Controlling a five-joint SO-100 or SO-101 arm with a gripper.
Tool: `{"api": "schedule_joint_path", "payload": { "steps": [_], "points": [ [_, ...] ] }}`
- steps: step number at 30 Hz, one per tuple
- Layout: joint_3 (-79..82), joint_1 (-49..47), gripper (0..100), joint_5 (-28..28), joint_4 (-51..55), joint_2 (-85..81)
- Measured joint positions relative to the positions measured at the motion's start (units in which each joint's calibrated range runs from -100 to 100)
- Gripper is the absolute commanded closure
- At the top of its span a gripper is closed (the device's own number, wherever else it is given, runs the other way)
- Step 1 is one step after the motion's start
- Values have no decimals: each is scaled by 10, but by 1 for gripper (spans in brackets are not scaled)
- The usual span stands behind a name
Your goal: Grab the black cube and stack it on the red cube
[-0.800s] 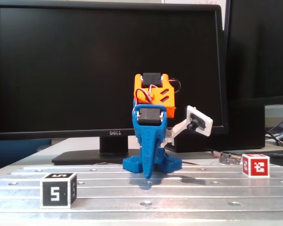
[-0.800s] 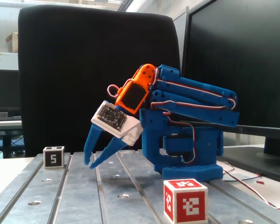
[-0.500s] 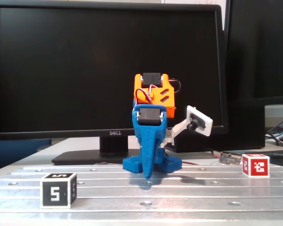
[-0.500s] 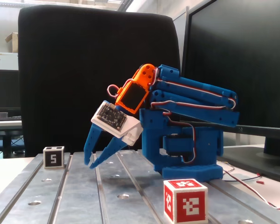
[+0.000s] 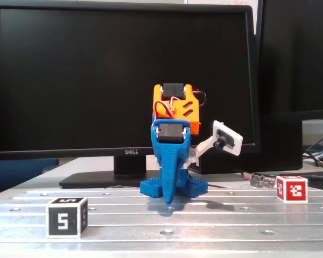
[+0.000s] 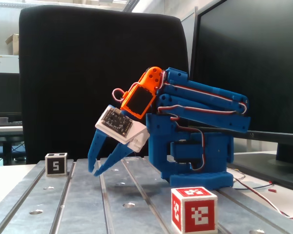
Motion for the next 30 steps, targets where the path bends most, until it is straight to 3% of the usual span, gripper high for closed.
{"api": "schedule_joint_path", "payload": {
  "steps": [15, 30],
  "points": [
    [-55, 0, 98, 0, -18, 53],
    [-341, 39, 98, 0, -71, 512]
  ]
}}
